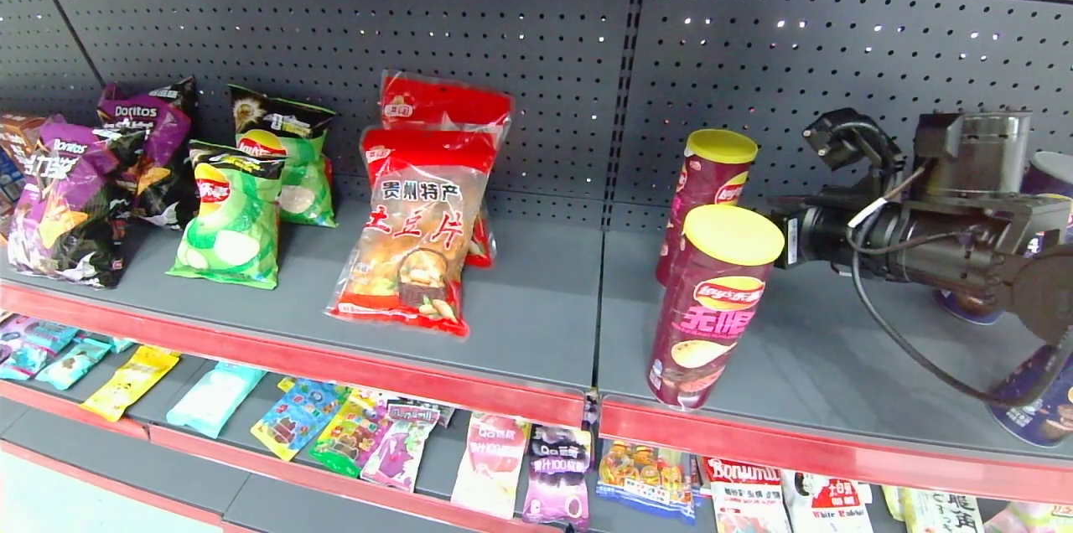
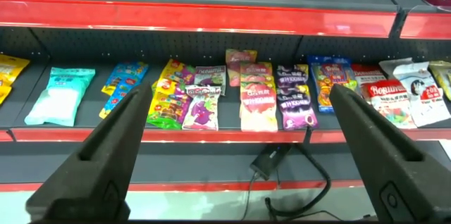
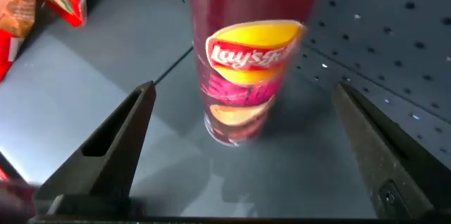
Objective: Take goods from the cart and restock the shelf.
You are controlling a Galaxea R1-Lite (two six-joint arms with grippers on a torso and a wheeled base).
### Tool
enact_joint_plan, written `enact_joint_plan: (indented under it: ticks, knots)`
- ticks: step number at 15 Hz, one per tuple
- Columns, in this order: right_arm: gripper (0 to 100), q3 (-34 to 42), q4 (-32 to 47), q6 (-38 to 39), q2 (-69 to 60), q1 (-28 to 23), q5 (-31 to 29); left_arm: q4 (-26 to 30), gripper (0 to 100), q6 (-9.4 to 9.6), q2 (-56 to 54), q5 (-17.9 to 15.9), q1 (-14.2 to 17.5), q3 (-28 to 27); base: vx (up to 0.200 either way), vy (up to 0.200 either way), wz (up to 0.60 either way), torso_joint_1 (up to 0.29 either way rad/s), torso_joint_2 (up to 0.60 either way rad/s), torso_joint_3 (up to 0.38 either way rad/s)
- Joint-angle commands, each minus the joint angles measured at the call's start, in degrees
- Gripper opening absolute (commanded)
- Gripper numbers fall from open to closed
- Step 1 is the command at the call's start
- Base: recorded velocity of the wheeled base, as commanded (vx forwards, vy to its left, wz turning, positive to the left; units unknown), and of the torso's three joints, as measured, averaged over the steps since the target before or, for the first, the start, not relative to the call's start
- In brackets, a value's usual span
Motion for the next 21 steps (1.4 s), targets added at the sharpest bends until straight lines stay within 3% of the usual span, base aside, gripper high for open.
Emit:
enact_joint_plan:
  ticks: [1, 3, 8, 10, 12, 15, 16, 17, 18, 21]
  knots:
    - [100, 5.21, -0.03, 0.09, -6.56, -1.45, -0.03, 0.05, 100, -0.02, 0.53, -0.04, -0.01, -0.58, 0.000, 0.000, 0.00, 0.000, 0.00, 0.000]
    - [100, 6.18, -0.03, 0.00, -7.43, -1.80, -0.30, 0.05, 100, -0.02, 0.79, -0.13, -0.01, -0.66, 0.000, 0.000, 0.00, 0.000, 0.00, 0.000]
    - [100, 18.04, 0.33, 0.00, -20.27, -3.56, -8.65, -0.21, 100, 0.07, 6.15, -1.10, -0.27, -2.60, 0.000, 0.000, 0.00, 0.000, 0.00, 0.000]
    - [100, 23.31, 0.68, 0.00, -27.30, -3.30, -15.15, -0.30, 100, 0.07, 11.60, -3.74, -0.36, -5.67, 0.000, 0.000, 0.00, 0.000, 0.00, 0.000]
    - [100, 27.97, 1.56, -0.17, -33.10, -3.21, -15.15, -0.47, 100, 0.25, 15.38, -4.97, -0.36, -7.08, 0.000, 0.000, 0.00, 0.000, 0.00, 0.000]
    - [100, 30.70, 8.67, 0.00, -42.68, -3.21, -14.97, -0.47, 100, 2.27, 20.39, -5.76, -0.45, -9.63, 0.000, 0.000, 0.00, 0.000, 0.00, 0.000]
    - [100, 31.75, 15.62, -0.17, -50.59, -3.21, -14.89, -0.47, 100, 4.20, 23.64, -6.99, -0.45, -10.24, 0.000, 0.000, 0.00, 0.000, 0.00, 0.000]
    - [100, 31.66, 17.99, -0.43, -52.70, -3.21, -14.89, -0.56, 100, 4.47, 24.43, -7.69, -0.45, -10.42, 0.000, 0.000, 0.00, 0.000, 0.00, 0.000]
    - [100, 30.78, 25.81, -0.43, -58.76, -3.47, -15.15, -1.88, 100, 4.73, 27.42, -9.45, -0.45, -10.60, 0.000, 0.000, 0.00, 0.000, 0.00, 0.000]
    - [100, 29.82, 35.75, -0.43, -65.88, -4.53, -15.59, -7.15, 100, 4.73, 33.40, -9.71, -0.45, -10.60, 0.000, 0.000, 0.00, 0.000, 0.00, 0.000]
